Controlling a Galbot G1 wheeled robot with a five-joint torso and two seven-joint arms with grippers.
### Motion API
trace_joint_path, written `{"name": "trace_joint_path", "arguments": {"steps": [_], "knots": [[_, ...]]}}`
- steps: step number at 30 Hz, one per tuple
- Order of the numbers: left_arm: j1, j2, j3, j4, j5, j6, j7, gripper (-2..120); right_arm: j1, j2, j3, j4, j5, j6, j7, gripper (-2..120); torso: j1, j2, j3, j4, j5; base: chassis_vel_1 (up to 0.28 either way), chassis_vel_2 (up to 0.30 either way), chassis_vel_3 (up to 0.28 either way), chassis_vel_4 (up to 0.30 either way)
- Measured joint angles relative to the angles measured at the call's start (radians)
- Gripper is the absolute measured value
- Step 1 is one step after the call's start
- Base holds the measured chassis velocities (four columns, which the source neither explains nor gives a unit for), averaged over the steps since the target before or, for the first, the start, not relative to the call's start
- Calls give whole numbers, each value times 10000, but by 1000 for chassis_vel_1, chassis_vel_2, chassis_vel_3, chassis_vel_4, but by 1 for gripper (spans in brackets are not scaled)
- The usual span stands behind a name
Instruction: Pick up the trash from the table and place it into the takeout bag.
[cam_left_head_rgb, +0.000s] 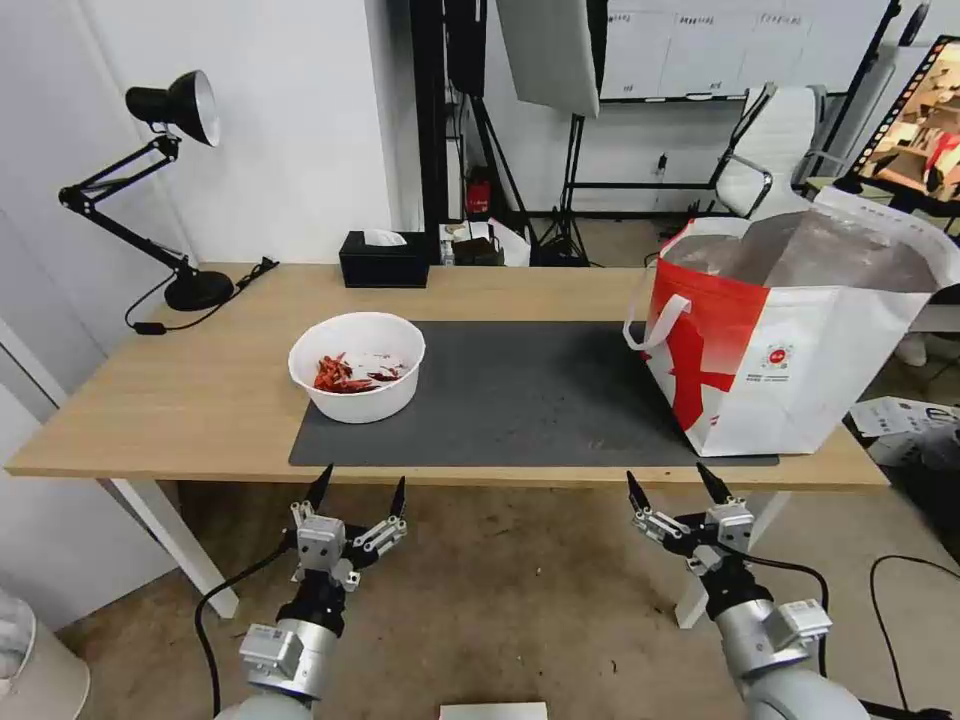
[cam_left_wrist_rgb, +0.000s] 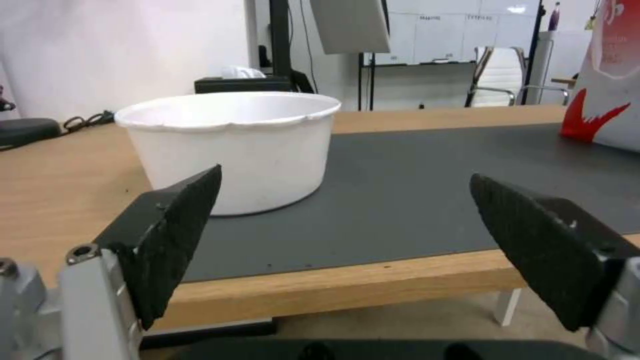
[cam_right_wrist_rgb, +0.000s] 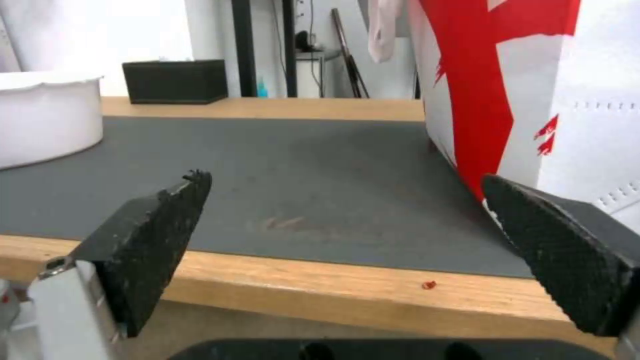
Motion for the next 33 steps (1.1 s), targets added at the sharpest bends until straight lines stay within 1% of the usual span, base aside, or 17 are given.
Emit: {"name": "trace_joint_path", "arguments": {"steps": [12, 16, 17, 18, 19, 20, 22, 23, 24, 26, 27, 29, 30, 31, 32, 33], "knots": [[83, -55, -14, 60, 48, -53, 4, 100, 21, -24, -11, 42, 25, -29, 50, 100, 0, 0, 0, 0, 0, 0, 0, 0, 0], [-220, 203, -80, 29, -190, 123, -21, 100, 24, -27, -10, 46, 31, -31, 53, 100, 0, 0, 0, 1, 0, 0, 0, 0, 0], [-461, 371, -124, -34, -482, 289, -52, 100, 25, -28, -11, 46, 33, -33, 55, 100, 0, 0, 0, 1, -1, 0, 0, 0, 0], [-796, 620, -159, -217, -1154, 680, -233, 100, 27, -29, -11, 47, 35, -34, 56, 100, 0, 0, 0, -1, -2, 0, 0, 0, 0], [-796, 620, -159, -217, -1154, 680, -233, 100, 27, -29, -11, 47, 35, -34, 56, 100, 0, 0, 0, -1, -2, 0, 0, 0, 0], [-1027, 788, -174, -386, -1702, 1058, -395, 100, 26, -29, -11, 48, 36, -35, 58, 100, 0, -1, 0, -1, -1, 0, 0, 0, 0], [-1824, 1348, -261, -825, -3368, 2159, -905, 100, 29, -29, -11, 50, 38, -37, 59, 100, 0, 0, 0, -3, 0, 0, 0, 0, 0], [-2116, 1623, -385, -958, -4002, 2541, -1070, 100, 29, -30, -11, 50, 40, -38, 61, 100, 1, 0, 0, -3, -3, 0, 0, 0, 0], [-2116, 1623, -385, -958, -4002, 2541, -1070, 100, 29, -30, -11, 50, 40, -38, 61, 100, 1, 0, 0, -3, -3, 0, 0, 0, 0], [-2881, 2356, -605, -1073, -5333, 3292, -1486, 100, 29, -30, -11, 52, 42, -40, 62, 100, 1, 0, 1, 2, -1, 0, 0, 0, 0], [-2881, 2356, -605, -1073, -5333, 3292, -1486, 100, 29, -30, -11, 52, 42, -40, 62, 100, 1, 0, 1, 2, -1, 0, 0, 0, 0], [-4123, 3472, -636, -897, -6958, 4295, -2090, 100, 30, -31, -10, 56, 44, -41, 65, 100, 2, 0, 0, 0, -3, 0, 0, 0, 0], [-4664, 3851, -619, -734, -7538, 4682, -2262, 100, 30, -31, -10, 58, 45, -42, 65, 100, 2, 0, 1, -1, -1, 0, 0, 0, 0], [-4664, 3851, -619, -734, -7538, 4682, -2262, 100, 30, -31, -10, 58, 45, -42, 65, 100, 2, 0, 1, -1, -1, 0, 0, 0, 0], [-5074, 4114, -575, -586, -7977, 4969, -2364, 100, 31, -31, -10, 58, 45, -43, 67, 100, 2, 0, 1, -3, 1, 0, 0, 0, 0], [-5837, 4546, -435, -170, -8870, 5510, -2584, 100, 31, -32, -9, 59, 45, -43, 67, 100, 3, -1, 2, -3, 0, 0, 0, 0, 0]]}}
